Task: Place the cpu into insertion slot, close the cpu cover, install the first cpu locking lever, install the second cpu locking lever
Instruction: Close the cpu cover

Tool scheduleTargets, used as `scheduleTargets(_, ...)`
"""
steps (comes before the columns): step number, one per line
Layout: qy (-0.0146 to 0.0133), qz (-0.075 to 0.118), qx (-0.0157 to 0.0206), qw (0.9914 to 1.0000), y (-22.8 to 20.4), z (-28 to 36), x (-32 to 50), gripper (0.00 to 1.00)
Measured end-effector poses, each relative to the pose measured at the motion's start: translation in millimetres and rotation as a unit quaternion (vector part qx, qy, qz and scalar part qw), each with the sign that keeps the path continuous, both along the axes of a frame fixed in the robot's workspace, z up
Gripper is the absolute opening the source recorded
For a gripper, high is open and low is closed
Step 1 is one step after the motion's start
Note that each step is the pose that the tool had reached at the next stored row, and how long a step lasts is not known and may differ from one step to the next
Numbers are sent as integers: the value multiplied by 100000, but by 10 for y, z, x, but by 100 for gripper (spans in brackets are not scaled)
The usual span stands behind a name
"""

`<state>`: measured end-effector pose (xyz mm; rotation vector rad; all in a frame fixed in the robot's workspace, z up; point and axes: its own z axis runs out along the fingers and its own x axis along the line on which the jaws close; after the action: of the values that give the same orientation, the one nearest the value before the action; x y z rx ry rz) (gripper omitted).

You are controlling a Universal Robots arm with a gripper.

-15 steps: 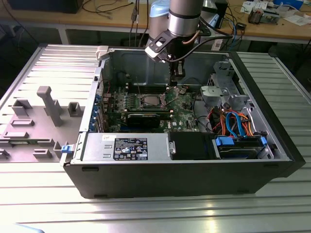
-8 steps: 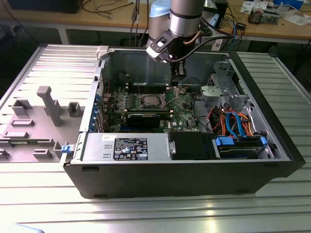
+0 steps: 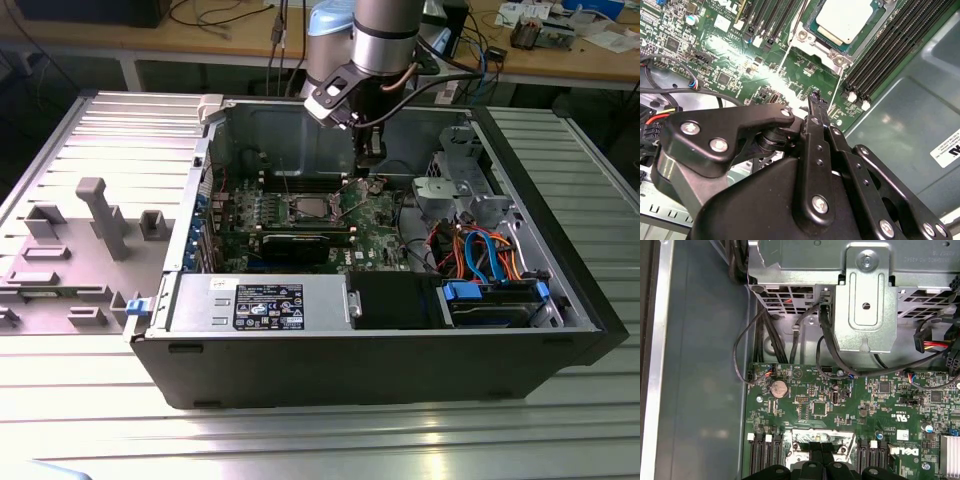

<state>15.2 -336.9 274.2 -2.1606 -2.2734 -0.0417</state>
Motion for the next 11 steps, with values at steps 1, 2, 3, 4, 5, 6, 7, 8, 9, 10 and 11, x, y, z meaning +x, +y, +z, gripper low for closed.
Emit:
scheduleTargets(1,-1,2,2,100000,0,0,3,11)
scheduleTargets(2,-2,-3,1,100000,0,0,4,11)
scheduleTargets(3,0,-2,4,100000,0,0,6,11)
scheduleTargets(4,-1,0,5,100000,0,0,6,11)
scheduleTargets(5,-1,-1,2,100000,0,0,7,11)
scheduleTargets(6,0,7,3,100000,0,0,9,11)
scheduleTargets(7,-2,2,1,100000,0,0,14,11)
scheduleTargets(8,0,0,-1,100000,0,0,19,11)
scheduleTargets(9,1,0,1,100000,0,0,23,11)
scheduleTargets(10,-3,-2,3,100000,0,0,31,11)
scheduleTargets(11,-2,-4,1,100000,0,0,36,11)
